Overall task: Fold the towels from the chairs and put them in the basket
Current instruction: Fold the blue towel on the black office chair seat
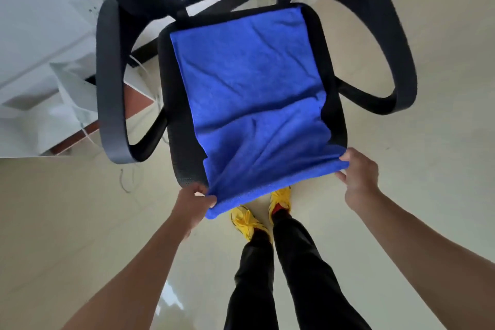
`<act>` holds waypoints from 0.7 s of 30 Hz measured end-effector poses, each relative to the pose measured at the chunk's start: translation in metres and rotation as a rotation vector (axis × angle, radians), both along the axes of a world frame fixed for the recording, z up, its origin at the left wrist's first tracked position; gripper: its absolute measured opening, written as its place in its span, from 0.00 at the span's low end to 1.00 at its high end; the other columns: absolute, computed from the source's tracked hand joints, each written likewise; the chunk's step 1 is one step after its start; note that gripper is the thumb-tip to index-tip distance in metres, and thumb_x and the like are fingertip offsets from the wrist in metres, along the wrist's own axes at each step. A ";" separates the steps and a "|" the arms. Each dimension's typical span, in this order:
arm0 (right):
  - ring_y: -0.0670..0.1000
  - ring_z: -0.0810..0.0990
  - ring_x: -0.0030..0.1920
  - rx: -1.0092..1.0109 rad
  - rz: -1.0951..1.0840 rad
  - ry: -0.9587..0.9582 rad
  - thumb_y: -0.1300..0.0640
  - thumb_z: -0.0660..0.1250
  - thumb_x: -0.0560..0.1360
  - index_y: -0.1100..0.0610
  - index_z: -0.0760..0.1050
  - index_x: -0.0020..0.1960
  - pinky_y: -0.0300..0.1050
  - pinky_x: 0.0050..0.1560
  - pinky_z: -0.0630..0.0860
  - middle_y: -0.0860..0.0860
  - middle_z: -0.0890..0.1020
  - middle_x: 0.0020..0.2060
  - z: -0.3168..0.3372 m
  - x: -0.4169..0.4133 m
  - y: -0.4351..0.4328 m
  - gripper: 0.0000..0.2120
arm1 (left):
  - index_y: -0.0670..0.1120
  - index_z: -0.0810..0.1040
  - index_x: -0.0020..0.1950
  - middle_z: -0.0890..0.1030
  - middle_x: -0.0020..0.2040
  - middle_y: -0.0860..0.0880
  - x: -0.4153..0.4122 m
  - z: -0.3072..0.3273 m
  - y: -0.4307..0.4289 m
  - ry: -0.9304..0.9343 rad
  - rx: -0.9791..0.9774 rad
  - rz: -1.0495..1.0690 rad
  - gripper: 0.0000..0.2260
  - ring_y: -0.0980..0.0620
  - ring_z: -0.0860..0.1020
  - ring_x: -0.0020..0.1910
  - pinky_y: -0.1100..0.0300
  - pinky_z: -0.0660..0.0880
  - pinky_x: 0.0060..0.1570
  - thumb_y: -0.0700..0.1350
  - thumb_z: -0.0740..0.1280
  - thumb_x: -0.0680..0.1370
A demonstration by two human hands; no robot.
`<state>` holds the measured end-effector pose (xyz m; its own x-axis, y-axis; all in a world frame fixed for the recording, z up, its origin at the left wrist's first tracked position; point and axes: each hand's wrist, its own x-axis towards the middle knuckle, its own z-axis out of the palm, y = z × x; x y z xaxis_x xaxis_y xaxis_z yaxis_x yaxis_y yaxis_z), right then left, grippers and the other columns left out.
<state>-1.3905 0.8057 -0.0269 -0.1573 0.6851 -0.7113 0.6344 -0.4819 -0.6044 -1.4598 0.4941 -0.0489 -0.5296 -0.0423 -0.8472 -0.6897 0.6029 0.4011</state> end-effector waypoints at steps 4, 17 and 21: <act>0.50 0.65 0.33 0.080 -0.017 0.029 0.61 0.62 0.67 0.60 0.71 0.38 0.41 0.39 0.69 0.53 0.65 0.35 0.009 0.013 0.005 0.02 | 0.46 0.76 0.32 0.74 0.29 0.49 0.010 0.017 0.003 -0.215 0.168 0.073 0.01 0.50 0.69 0.30 0.60 0.66 0.33 0.42 0.66 0.62; 0.51 0.65 0.29 0.204 0.425 -0.221 0.60 0.67 0.69 0.62 0.72 0.35 0.40 0.25 0.63 0.51 0.69 0.27 -0.001 0.045 0.019 0.08 | 0.42 0.78 0.36 0.77 0.38 0.45 0.020 0.014 -0.011 -0.413 0.133 0.048 0.04 0.47 0.75 0.37 0.55 0.76 0.42 0.35 0.69 0.70; 0.49 0.66 0.30 0.238 0.355 -0.046 0.60 0.69 0.67 0.58 0.73 0.34 0.34 0.22 0.62 0.50 0.70 0.27 0.006 -0.006 0.028 0.05 | 0.45 0.79 0.43 0.80 0.39 0.48 -0.010 0.010 -0.003 -0.277 0.236 0.304 0.04 0.48 0.78 0.41 0.54 0.75 0.45 0.39 0.69 0.70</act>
<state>-1.3966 0.8340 -0.0212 -0.3847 0.7401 -0.5516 0.7648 -0.0791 -0.6394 -1.4702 0.4914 -0.0385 -0.2759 0.0505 -0.9599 -0.9210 0.2719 0.2791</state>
